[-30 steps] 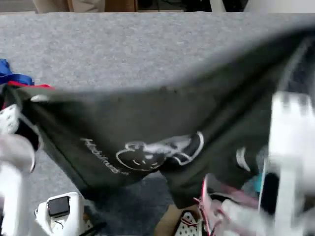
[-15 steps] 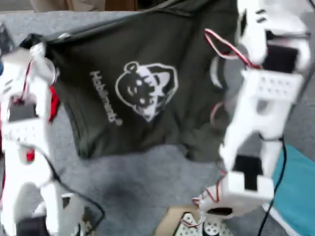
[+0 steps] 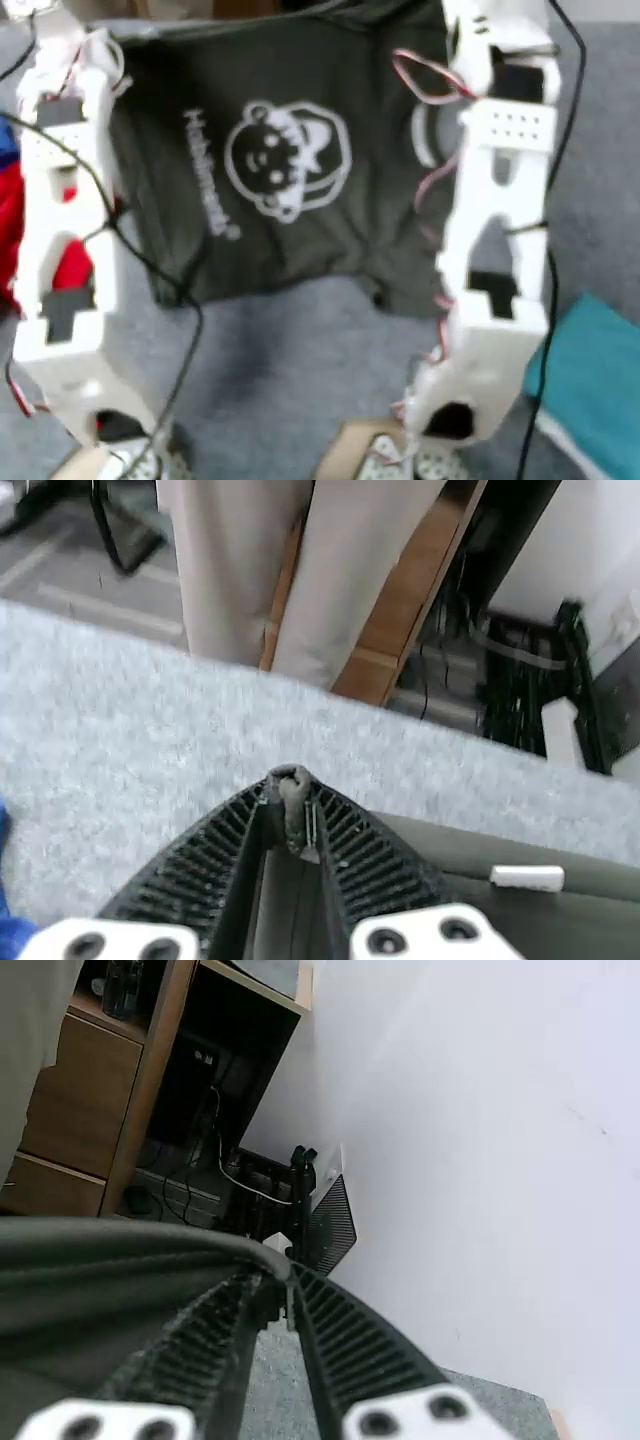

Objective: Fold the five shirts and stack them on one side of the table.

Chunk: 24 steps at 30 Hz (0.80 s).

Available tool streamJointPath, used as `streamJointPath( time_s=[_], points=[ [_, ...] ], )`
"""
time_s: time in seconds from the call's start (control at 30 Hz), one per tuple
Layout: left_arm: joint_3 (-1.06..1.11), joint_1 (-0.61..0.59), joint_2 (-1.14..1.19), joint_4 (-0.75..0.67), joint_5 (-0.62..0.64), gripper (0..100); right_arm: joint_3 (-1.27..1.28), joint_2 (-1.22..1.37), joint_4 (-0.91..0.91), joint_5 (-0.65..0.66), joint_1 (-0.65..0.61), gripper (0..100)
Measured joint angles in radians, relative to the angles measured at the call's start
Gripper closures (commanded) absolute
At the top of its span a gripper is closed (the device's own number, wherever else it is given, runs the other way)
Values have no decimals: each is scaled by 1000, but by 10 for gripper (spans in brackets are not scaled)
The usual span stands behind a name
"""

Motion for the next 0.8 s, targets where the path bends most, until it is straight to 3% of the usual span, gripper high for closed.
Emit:
streamJointPath(
  time_s=[0.2,0.47,0.63,0.8],
  points=[
    [-192,32,74,299,-37,982,0,0,175,0,0,992],
    [-218,72,74,598,-86,982,-2,-51,621,94,2,994],
    [-143,103,74,655,-146,982,-2,-54,821,138,2,994],
    [84,123,23,631,-161,982,-2,-54,974,160,2,994]
  ],
)
